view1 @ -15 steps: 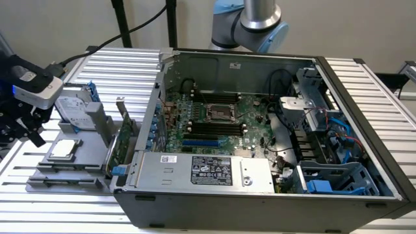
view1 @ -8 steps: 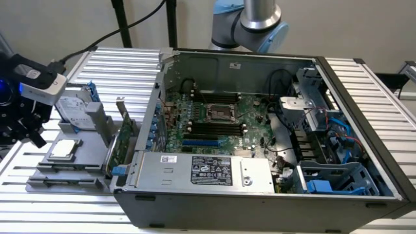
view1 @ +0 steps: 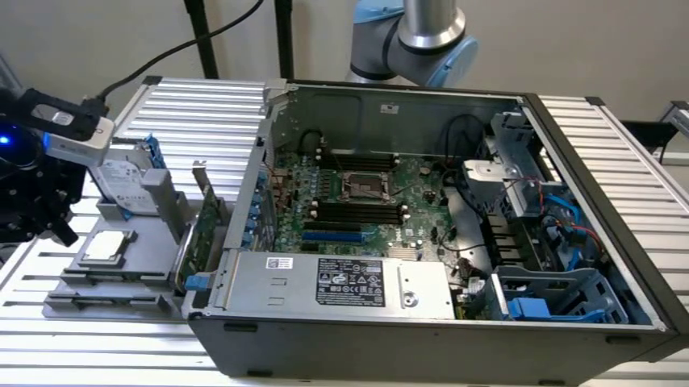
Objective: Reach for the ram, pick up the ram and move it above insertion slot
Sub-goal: 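Pick up the ram and move it above insertion slot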
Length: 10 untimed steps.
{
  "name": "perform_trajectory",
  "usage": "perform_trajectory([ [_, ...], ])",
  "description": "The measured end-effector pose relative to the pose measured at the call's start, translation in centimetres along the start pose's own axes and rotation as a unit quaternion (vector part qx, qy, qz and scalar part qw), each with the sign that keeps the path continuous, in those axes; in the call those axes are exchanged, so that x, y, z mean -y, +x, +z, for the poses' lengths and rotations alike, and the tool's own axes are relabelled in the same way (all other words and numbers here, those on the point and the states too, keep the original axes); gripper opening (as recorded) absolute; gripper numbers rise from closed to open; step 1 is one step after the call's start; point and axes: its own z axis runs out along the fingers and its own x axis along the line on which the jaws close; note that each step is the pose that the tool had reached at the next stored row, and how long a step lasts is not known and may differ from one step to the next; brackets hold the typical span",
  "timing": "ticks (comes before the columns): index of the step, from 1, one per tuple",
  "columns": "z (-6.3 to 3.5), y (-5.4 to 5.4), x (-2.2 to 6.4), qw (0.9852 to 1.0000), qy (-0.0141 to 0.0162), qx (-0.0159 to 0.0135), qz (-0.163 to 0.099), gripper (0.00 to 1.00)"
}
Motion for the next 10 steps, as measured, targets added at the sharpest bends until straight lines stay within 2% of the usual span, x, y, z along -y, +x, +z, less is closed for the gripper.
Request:
perform_trajectory([
  [5, 0.22, 0.0, 0.01, 0.999, 0.0001, -0.0013, -0.046, 0.11],
  [10, 0.45, 0.0, 0.01, 0.9958, 0.0001, -0.0025, -0.091, 0.11],
])
